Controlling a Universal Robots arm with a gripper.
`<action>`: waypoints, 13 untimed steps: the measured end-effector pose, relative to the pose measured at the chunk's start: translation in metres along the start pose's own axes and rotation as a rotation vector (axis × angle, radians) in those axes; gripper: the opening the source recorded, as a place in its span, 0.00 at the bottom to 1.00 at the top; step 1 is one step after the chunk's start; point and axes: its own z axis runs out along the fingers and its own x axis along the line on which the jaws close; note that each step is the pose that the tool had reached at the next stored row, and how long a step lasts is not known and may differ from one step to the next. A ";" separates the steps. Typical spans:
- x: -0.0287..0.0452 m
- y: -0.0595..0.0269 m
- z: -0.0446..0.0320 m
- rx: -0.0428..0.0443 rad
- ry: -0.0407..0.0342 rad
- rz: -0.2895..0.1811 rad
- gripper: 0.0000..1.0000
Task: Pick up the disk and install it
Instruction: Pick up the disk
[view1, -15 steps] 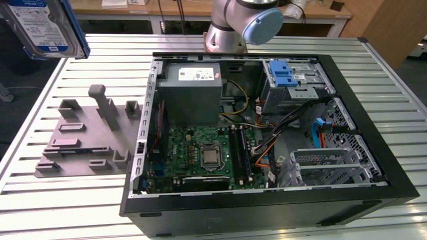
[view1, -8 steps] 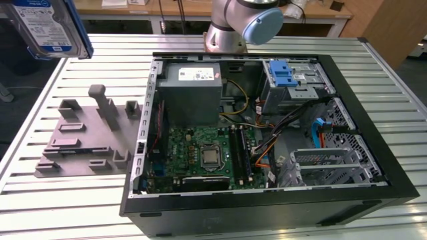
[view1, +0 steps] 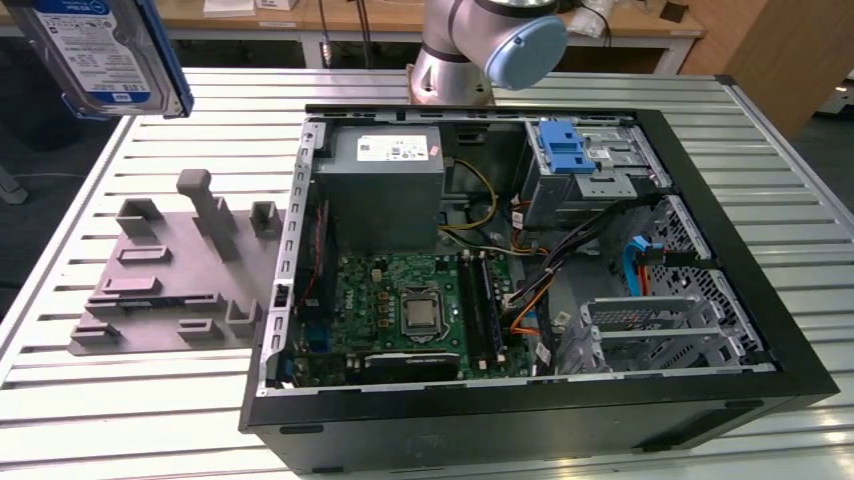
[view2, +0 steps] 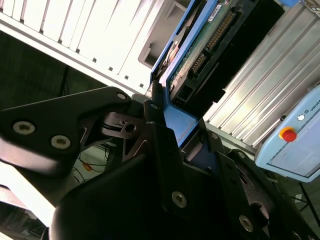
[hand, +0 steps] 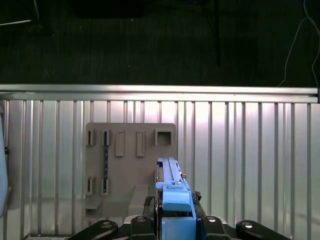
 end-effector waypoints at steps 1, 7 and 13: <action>0.0000 -0.0009 0.0000 0.0000 0.0000 0.000 0.36; 0.0000 -0.0064 0.0000 0.0000 0.0000 0.000 0.36; 0.0000 -0.0141 -0.0001 0.0000 0.0000 0.000 0.36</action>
